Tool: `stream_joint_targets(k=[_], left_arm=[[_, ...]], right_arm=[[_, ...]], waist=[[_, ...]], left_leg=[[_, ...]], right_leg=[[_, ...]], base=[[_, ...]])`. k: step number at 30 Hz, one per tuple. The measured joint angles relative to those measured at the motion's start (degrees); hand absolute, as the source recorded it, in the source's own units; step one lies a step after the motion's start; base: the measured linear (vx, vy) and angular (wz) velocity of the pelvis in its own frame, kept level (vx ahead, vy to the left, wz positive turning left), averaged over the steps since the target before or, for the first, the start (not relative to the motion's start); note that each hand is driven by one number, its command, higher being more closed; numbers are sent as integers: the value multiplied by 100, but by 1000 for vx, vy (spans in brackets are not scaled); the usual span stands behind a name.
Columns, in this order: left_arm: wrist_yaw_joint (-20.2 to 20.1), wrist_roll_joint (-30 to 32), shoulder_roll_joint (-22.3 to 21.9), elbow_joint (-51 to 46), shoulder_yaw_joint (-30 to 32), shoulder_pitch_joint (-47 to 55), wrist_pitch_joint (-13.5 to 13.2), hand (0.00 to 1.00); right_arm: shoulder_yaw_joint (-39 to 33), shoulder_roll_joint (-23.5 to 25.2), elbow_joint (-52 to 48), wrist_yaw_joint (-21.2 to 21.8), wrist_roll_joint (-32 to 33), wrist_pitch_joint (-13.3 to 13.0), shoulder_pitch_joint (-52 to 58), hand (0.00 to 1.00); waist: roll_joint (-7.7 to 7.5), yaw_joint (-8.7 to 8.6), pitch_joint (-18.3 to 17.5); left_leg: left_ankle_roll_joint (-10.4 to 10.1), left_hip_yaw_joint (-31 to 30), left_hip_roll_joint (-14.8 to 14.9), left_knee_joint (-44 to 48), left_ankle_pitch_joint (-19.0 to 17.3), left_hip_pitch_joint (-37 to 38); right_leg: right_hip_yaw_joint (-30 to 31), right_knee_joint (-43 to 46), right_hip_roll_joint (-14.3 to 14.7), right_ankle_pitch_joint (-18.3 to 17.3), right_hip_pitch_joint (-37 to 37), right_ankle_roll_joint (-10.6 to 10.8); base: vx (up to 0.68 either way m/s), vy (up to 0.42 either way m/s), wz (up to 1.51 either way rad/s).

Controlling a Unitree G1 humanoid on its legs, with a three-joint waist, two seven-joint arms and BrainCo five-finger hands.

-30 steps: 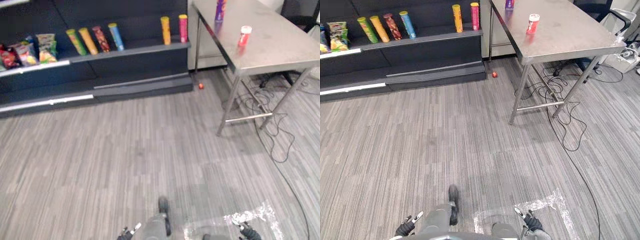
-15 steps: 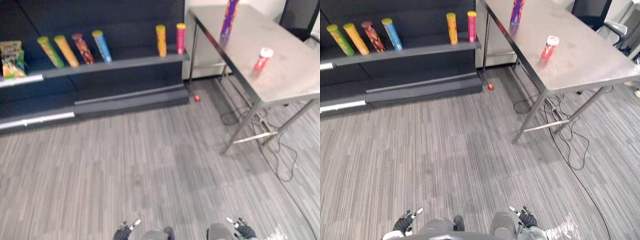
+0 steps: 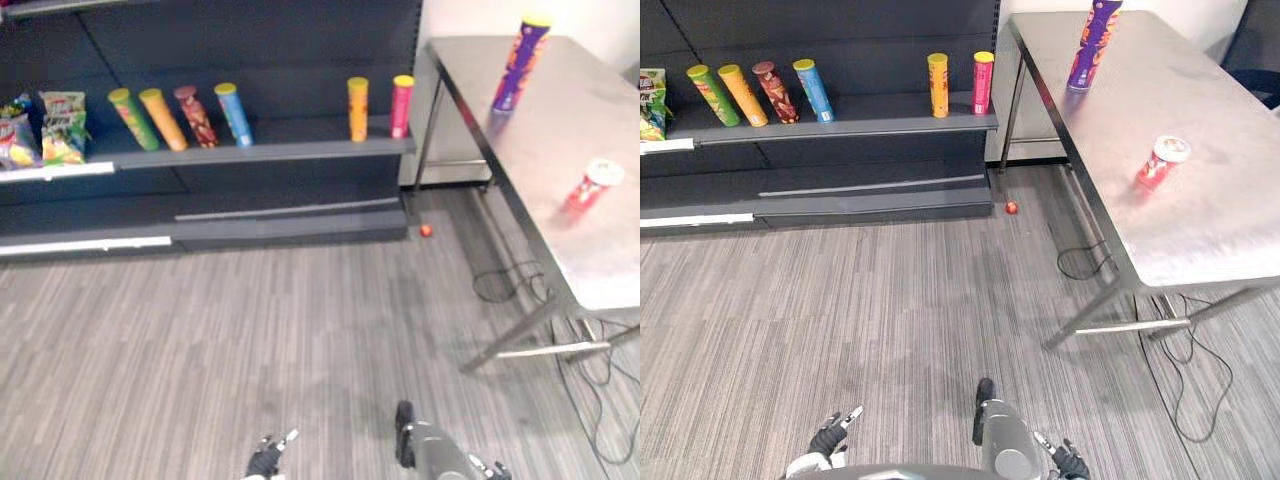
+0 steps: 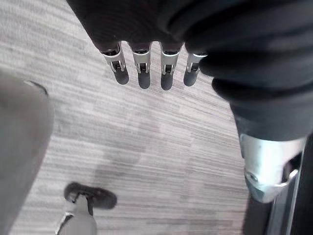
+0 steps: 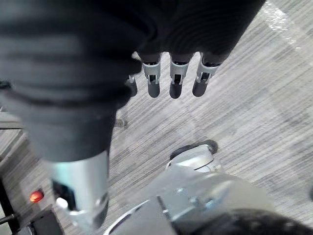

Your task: Put the gum and the chips on the shelf.

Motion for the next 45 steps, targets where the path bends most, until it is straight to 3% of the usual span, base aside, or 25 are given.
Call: stream_joint_targets(k=[1, 2, 3, 4, 6, 8, 9, 12, 15, 16, 17, 18, 20, 23, 24, 25, 26, 27, 30, 33, 38, 41, 42, 43, 45], left_arm=[[2, -3, -19, -5, 1, -20, 0, 0], [0, -6, -25, -9, 3, -48, 2, 0], [-2, -11, -47, -41, 43, -74, 7, 0], [8, -94, -51, -227, 217, -27, -3, 0], [8, -126, -42, -275, 225, -8, -48, 0], [8, -265, -44, -330, 216, -17, -90, 0], [8, -274, -34, -325, 211, -24, -119, 0], [23, -293, 75, -303, 185, -22, -137, 0], [49, -315, 116, -202, 31, -37, -161, 0], [55, -316, 138, -179, -28, 10, -162, 0], [40, -329, 138, -143, -35, 22, -163, 0], [67, -313, 320, -42, -121, 28, -167, 0], [79, -312, 535, 62, -246, 8, -156, 0], [114, -306, 612, 243, -492, -3, -157, 0], [115, -301, 615, 247, -563, 2, -157, 0], [117, -258, 651, 249, -765, 18, -156, 0], [117, -256, 670, 247, -863, 40, -157, 0], [117, -245, 690, 250, -1038, 85, -154, 0], [126, -206, 808, 245, -1135, 219, -147, 0], [123, -208, 755, 250, -1112, 329, -131, 0], [107, -206, 480, 357, -951, 228, -111, 0], [84, -204, 454, 347, -847, 166, -115, 0], [58, -203, 466, 339, -811, 167, -118, 0], [22, -204, 479, 282, -792, 170, -119, 0], [1, -202, 484, 218, -749, 185, -118, 0]], right_arm=[[-14, -2, -19, -3, 1, -8, -7, 0], [-37, -5, -44, -5, 1, 1, -5, 0], [-54, -5, -68, -13, 1, 8, 19, 0], [-67, 12, -121, -60, 10, 19, 47, 0], [-129, 45, -102, -108, 21, 15, -48, 0], [-195, 65, -106, -124, 64, 25, -74, 0], [-274, 58, -100, -124, 68, 26, -83, 0], [-502, 91, -20, -213, 69, 13, -58, 0], [-250, -165, 26, -234, 68, 4, -51, 0], [-138, -250, 49, -235, 67, 3, 3, 0], [-121, -260, 128, -234, 66, 4, 5, 0], [-94, -98, 332, -212, 62, 24, 18, 0], [-107, 157, 458, -213, 54, 34, 46, 0], [-280, 182, 476, -232, 47, 34, 94, 0], [-287, 169, 434, -238, 47, 31, 95, 0], [-234, 158, 282, -239, 50, 29, 89, 0], [-170, 149, 239, -239, 50, 26, 78, 0], [-81, 100, 164, -231, 57, 24, 64, 0], [210, 35, 31, -239, 54, 20, 52, 0], [537, -11, -128, -231, 53, -2, -43, 0], [830, -117, -131, -227, 44, -33, -381, 0], [920, -121, -162, -233, 39, -64, -385, 0], [981, -135, -172, -235, 39, -82, -347, 0], [1031, -138, -184, -234, 39, -111, -346, 0], [1088, -106, -228, -229, 46, -116, -286, 0]], waist=[[26, -12, -20], [25, -17, -20], [28, -16, -20], [-27, 47, 54], [-52, 89, 53], [-69, 160, 56], [-85, 154, 58], [-229, 140, 20], [-198, 114, -13], [-154, 67, -61], [-163, 42, -149], [-410, 2, -353], [-576, 3, -560], [-520, 5, -725], [-497, 10, -727], [-409, 33, -699], [-359, 31, -686], [-260, -8, -663], [-215, 10, -648], [-226, 19, -643], [43, 20, -420], [47, -4, -363], [-58, -1, -298], [-31, -2, -310], [-139, 4, -314]], left_leg=[[-270, -138, 79, 898, 200, -356], [-382, -238, 90, 1402, 411, -585], [-592, -361, 89, 2170, 909, -940], [-420, 318, 393, 4523, 966, -2178], [-160, 836, 485, 4091, 613, -2482], [94, 1076, 517, 3161, 622, -2761], [113, 1084, 545, 2972, 558, -2833], [114, 855, 643, 378, 714, -2624], [99, 272, 645, -173, 845, -2634], [-208, 250, 631, -89, 1147, -2633], [-264, 336, 520, 66, 1336, -2645], [-305, 501, 301, 325, 1062, -2778], [-360, 648, 209, 471, 830, -2816], [-31, 966, -6, 354, 668, -2586], [12, 1042, -46, 297, 644, -2495], [87, 1255, -86, 164, 621, -2241], [202, 1339, -92, 98, 601, -2134], [367, 1493, -76, -10, 523, -1914], [393, 1865, -69, -473, 508, -1211], [390, 2266, -92, -734, 509, -819], [133, 2748, 6, -1362, 706, -457], [14, 2877, 37, -1467, 795, -300], [4, 2870, 38, -1480, 801, -265], [2, 2871, 23, -1488, 801, -241], [-32, 2877, -20, -1465, 777, -312]], right_leg=[[-67, 11, 43, -169, 157, -38], [-91, 15, 52, -236, 244, -75], [-99, 6, 78, -328, 397, -110], [55, -376, 179, -664, 1402, -278], [211, -554, 131, -641, 1683, -195], [460, -659, 56, -766, 1845, -124], [502, -710, 28, -791, 1921, -99], [736, -560, -322, -1116, 2037, 267], [1139, -226, -697, -1506, 2035, 726], [1304, -206, -852, -1637, 2103, 952], [1373, -236, -971, -1656, 2138, 975], [1577, -454, -1188, -1506, 2193, 924], [1681, -688, -1317, -835, 2161, 943], [2053, -333, -1417, 229, 1759, 1035], [2148, -110, -1423, 404, 1631, 1010], [2239, 500, -1418, 929, 1237, 795], [2202, 721, -1406, 1163, 1110, 661], [1984, 1223, -1385, 1173, 905, 559], [621, 2145, -1273, 180, 609, 316], [-717, 1351, -1104, -48, 602, 299], [-1269, 292, -683, -79, 907, 227], [-1658, 38, -615, -85, 1041, 215], [-1663, -117, -571, -86, 1127, 214], [-1664, -341, -524, -89, 1239, 210], [-1694, -876, -450, -112, 1401, 180]], base=[[468, -274, 16], [281, -149, 12], [649, -199, -15], [684, -169, -33], [442, -46, -54], [239, 113, -46], [282, 185, -18], [261, 276, -25], [316, 494, -56], [357, 550, -49], [439, 626, -42], [383, 442, -29], [353, 409, -26], [327, 416, -32], [315, 396, -53], [232, 298, -50], [257, 311, -56], [197, 200, -47], [162, 102, -45], [157, -25, -63], [82, -74, -77], [-5, -82, -41], [-20, -41, -14], [-50, -26, -8], [-92, -19, -6]])
